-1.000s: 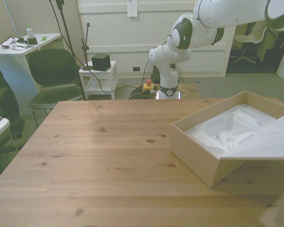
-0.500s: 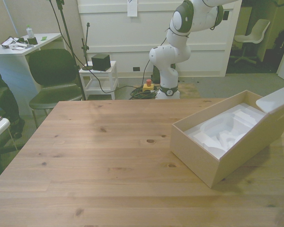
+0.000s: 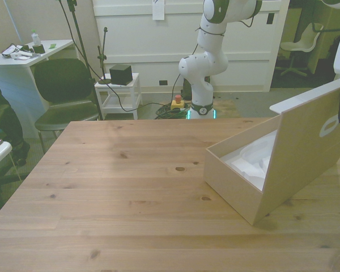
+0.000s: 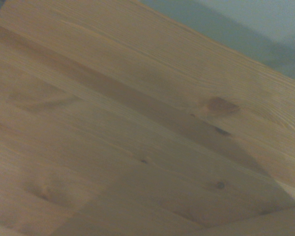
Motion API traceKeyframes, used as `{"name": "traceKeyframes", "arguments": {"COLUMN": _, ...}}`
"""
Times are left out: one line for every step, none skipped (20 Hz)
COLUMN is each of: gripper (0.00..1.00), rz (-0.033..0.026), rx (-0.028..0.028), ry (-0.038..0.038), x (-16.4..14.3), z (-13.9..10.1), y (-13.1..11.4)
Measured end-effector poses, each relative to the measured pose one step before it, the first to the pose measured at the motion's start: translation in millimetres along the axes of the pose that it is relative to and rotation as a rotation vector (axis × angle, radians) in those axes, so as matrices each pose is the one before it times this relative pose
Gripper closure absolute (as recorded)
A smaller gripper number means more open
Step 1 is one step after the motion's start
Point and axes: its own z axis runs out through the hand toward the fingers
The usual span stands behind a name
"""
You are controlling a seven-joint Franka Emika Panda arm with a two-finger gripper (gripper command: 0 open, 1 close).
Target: Close the box
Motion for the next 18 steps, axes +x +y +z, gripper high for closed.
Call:
{"name": "traceKeyframes", "arguments": {"gripper": 0.00, "rz": -0.00287, "rx": 0.00084, "ry": 0.00913, "x": -15.90, "z": -12.53, "y": -0.48}}
{"name": "traceKeyframes", "arguments": {"gripper": 0.00, "rz": 0.00016, "rx": -0.00201, "ry": 0.00612, "x": -13.76, "z": -9.81, "y": 2.45}}
{"name": "traceKeyframes", "arguments": {"gripper": 0.00, "rz": 0.00152, "rx": -0.00264, "ry": 0.00005, "x": -11.13, "z": -5.73, "y": 5.22}}
{"name": "traceKeyframes", "arguments": {"gripper": 0.00, "rz": 0.00149, "rx": -0.00604, "ry": -0.00129, "x": -8.47, "z": -0.83, "y": 7.77}}
{"name": "traceKeyframes", "arguments": {"gripper": 0.00, "rz": 0.00153, "rx": -0.00782, "ry": -0.00204, "x": -5.46, "z": 3.85, "y": 9.23}}
{"name": "traceKeyframes", "arguments": {"gripper": 0.00, "rz": 0.00265, "rx": -0.00567, "ry": -0.00076, "x": -3.74, "z": 5.95, "y": 9.57}}
{"name": "traceKeyframes", "arguments": {"gripper": 0.00, "rz": 0.00171, "rx": 0.00217, "ry": 0.00502, "x": -3.86, "z": 5.40, "y": 7.75}}
{"name": "traceKeyframes", "arguments": {"gripper": 0.00, "rz": 0.00054, "rx": 0.01188, "ry": 0.01225, "x": -5.16, "z": 3.25, "y": 5.94}}
{"name": "traceKeyframes", "arguments": {"gripper": 0.00, "rz": 0.00047, "rx": 0.01303, "ry": 0.01291, "x": -7.06, "z": 0.80, "y": 5.17}}
{"name": "traceKeyframes", "arguments": {"gripper": 0.00, "rz": -0.00043, "rx": 0.01146, "ry": 0.01281, "x": -9.20, "z": -1.64, "y": 5.29}}
{"name": "traceKeyframes", "arguments": {"gripper": 0.00, "rz": -0.00486, "rx": 0.01194, "ry": 0.01440, "x": -10.27, "z": -4.28, "y": 5.08}}
{"name": "traceKeyframes", "arguments": {"gripper": 0.00, "rz": -0.00535, "rx": 0.01115, "ry": 0.01496, "x": -9.79, "z": -6.65, "y": 5.81}}
{"name": "traceKeyframes", "arguments": {"gripper": 0.00, "rz": -0.00499, "rx": 0.00857, "ry": 0.01567, "x": -8.40, "z": -8.66, "y": 5.15}}
{"name": "traceKeyframes", "arguments": {"gripper": 0.00, "rz": -0.00194, "rx": 0.00844, "ry": 0.01578, "x": -6.14, "z": -9.52, "y": 4.34}}
{"name": "traceKeyframes", "arguments": {"gripper": 0.00, "rz": 0.00100, "rx": 0.00950, "ry": 0.01283, "x": -4.13, "z": -9.05, "y": 3.00}}
{"name": "traceKeyframes", "arguments": {"gripper": 0.00, "rz": 0.00293, "rx": 0.01021, "ry": 0.00852, "x": -2.48, "z": -7.68, "y": 1.38}}
{"name": "traceKeyframes", "arguments": {"gripper": 0.00, "rz": 0.00439, "rx": 0.01178, "ry": 0.00708, "x": -1.12, "z": -6.82, "y": 0.48}}
{"name": "traceKeyframes", "arguments": {"gripper": 0.00, "rz": 0.00320, "rx": 0.00683, "ry": 0.00575, "x": -0.54, "z": -4.83, "y": 0.45}}
